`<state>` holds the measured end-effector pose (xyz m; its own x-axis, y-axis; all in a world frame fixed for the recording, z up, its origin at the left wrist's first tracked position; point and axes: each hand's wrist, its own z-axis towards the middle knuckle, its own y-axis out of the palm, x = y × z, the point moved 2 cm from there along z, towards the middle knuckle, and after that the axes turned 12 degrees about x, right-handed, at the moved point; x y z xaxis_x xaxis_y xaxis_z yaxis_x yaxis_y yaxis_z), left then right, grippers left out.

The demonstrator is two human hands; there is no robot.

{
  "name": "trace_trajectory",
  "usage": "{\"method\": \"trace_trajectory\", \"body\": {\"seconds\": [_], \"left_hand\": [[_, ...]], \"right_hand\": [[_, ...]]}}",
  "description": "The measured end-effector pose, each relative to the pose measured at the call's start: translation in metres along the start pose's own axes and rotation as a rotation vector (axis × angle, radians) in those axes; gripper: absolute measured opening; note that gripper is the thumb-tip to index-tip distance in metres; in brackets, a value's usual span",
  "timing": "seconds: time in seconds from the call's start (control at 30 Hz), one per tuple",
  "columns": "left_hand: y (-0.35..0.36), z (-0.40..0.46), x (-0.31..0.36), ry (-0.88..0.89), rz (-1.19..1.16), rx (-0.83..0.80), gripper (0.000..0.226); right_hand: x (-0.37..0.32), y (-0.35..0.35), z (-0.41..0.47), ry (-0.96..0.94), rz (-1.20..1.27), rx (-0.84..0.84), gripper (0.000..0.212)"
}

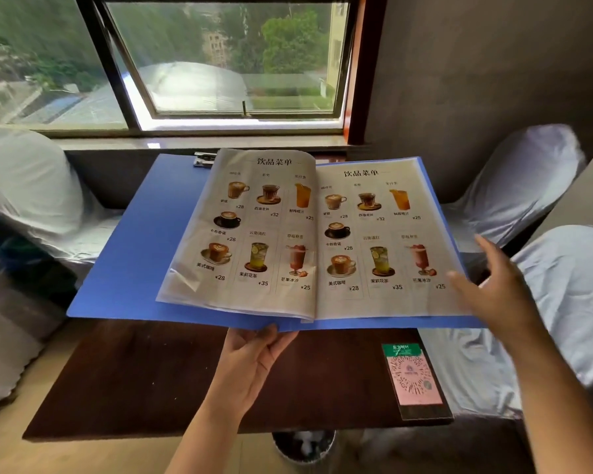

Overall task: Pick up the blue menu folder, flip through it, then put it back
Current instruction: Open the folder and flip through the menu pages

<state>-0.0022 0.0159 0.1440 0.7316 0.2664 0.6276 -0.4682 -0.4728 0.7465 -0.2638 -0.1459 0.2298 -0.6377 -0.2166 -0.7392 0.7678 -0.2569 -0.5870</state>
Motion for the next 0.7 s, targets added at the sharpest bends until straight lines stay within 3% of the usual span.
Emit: {"method": "trace_trajectory", "body": {"seconds": [0.07, 0.13, 0.37, 0.6, 0.7], "left_hand": [[-0.001, 0.003, 0.001, 0.000, -0.009, -0.008, 0.046], [-0.001, 0.006, 0.003, 0.007, 0.006, -0.036, 0.048], [-0.010, 0.015, 0.017, 0.067, 0.179, -0.040, 0.041], [-0.008, 0.015, 0.040, 0.321, 0.790, -0.070, 0.022], [-0.010, 0.015, 0.054, 0.272, 0.784, -0.163, 0.036]], "right_hand": [[0.015, -0.004, 0.005, 0.290, 0.356, -0.268, 0.062], [0.028, -0.003, 0.008, 0.370, 0.548, -0.413, 0.053], [0.035, 0.004, 0.002, 0.320, 0.633, -0.517, 0.064], [0.032, 0.027, -0.013, 0.283, 0.702, -0.526, 0.058], [0.031, 0.034, -0.018, 0.274, 0.741, -0.515, 0.062]]}}
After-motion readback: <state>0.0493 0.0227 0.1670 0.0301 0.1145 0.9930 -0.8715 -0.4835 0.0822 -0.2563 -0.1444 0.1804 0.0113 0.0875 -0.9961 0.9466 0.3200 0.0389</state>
